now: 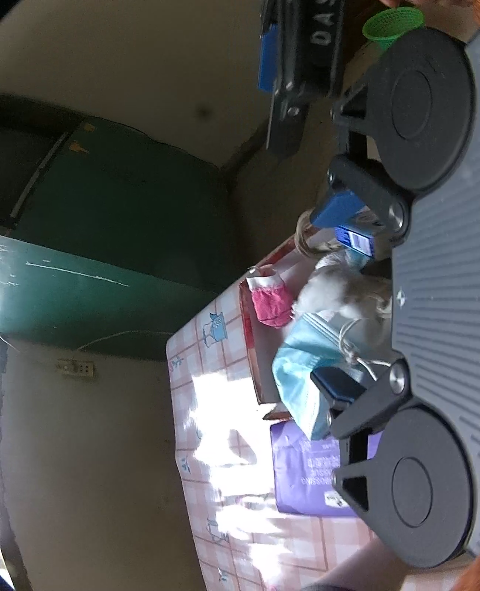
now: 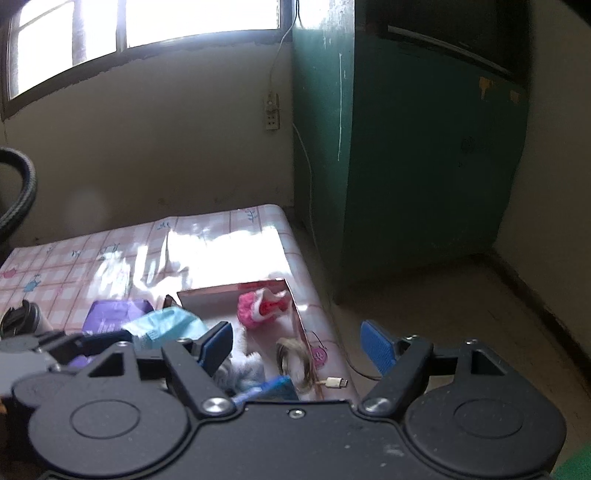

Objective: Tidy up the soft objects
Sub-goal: 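Withdraw both open tools from the box tray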

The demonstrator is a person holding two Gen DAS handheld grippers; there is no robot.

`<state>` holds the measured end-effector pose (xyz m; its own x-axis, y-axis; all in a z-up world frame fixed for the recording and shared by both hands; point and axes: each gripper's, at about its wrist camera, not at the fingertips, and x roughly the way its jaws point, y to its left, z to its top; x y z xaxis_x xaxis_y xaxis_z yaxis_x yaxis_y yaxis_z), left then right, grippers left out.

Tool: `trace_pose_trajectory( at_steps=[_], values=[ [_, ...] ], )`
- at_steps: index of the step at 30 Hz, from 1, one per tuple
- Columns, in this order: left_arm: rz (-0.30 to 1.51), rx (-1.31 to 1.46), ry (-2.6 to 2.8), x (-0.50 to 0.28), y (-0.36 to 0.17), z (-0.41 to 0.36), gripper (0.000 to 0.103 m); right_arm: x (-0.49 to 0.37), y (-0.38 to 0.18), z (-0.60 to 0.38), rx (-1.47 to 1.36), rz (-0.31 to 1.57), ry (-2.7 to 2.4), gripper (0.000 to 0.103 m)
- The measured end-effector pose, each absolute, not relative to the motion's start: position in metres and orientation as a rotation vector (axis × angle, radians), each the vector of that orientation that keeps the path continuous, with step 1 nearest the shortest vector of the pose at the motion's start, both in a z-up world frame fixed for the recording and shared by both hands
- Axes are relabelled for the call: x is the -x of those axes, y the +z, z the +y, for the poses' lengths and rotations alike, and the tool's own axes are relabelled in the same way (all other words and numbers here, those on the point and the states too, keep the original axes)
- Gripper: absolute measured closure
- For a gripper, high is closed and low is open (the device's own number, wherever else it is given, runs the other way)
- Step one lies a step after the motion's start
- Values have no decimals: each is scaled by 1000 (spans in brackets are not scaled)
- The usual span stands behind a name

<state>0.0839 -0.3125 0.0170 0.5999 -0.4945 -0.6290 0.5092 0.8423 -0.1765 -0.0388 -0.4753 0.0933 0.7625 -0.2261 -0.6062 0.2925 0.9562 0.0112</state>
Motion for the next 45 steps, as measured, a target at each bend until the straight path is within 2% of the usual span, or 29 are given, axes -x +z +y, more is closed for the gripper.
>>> trace_pose_trajectory(
  at_steps=[3, 7, 8, 20, 27, 45],
  values=[
    [719, -57, -507, -71, 27, -305, 9, 54, 96, -470, -95, 641, -256, 13],
    [711, -65, -432, -48, 38, -290, 6, 75, 97, -466, -74, 671, -215, 12],
    [724, -56, -419, -43, 39, -286, 0, 79, 96, -465, -68, 680, -209, 12],
    [803, -66, -284, 12, 6, -267, 0, 129, 61, -454, -15, 811, -134, 12],
    [858, -74, -268, 15, -9, -267, 0, 130, 41, -448, -11, 865, -106, 12],
    [893, -96, -241, 12, -19, -266, 0, 120, 32, -443, -20, 887, -96, 12]
  ],
)
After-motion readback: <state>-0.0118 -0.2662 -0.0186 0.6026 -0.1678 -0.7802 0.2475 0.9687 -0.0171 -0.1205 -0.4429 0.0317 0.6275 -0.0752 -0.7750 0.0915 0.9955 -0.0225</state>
